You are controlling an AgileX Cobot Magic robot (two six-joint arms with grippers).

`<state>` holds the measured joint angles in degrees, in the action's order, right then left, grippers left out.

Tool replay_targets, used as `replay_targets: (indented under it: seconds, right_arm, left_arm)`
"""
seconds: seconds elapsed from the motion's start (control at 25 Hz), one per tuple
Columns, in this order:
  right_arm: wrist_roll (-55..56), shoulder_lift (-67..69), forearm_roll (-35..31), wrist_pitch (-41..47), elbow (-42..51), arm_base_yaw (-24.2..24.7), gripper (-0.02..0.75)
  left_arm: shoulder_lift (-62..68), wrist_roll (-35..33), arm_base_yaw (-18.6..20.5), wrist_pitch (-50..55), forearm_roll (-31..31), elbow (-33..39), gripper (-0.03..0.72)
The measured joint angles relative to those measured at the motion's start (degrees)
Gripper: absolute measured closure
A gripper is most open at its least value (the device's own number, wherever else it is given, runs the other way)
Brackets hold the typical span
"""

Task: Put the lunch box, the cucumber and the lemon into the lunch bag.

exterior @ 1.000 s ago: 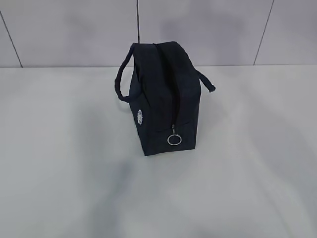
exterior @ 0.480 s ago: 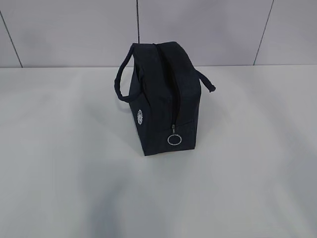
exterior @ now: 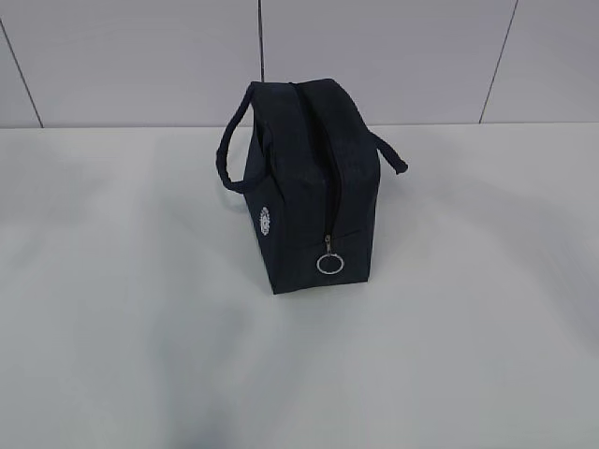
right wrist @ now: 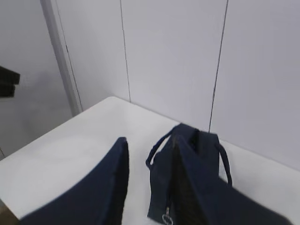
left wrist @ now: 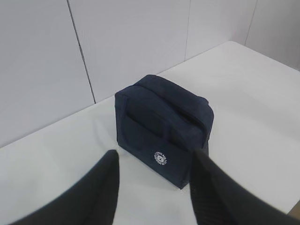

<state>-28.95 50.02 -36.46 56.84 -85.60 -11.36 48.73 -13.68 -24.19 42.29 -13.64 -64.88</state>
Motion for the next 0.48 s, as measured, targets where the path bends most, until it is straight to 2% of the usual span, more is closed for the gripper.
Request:
replay_targets:
  seconds: [0.24, 0.48]
  right_arm:
    - [-2.5, -10.7, -1.0, -7.8, 26.4, 0.0, 0.496]
    - [-16.0, -12.8, -15.9, -11.6, 48.4, 0.0, 0.496]
  left_arm:
    - [-0.7, 0.0, 0.0, 0.5, 1.1, 0.4, 0.336]
    - [-0.7, 0.0, 0.0, 1.5, 1.9, 0.4, 0.336]
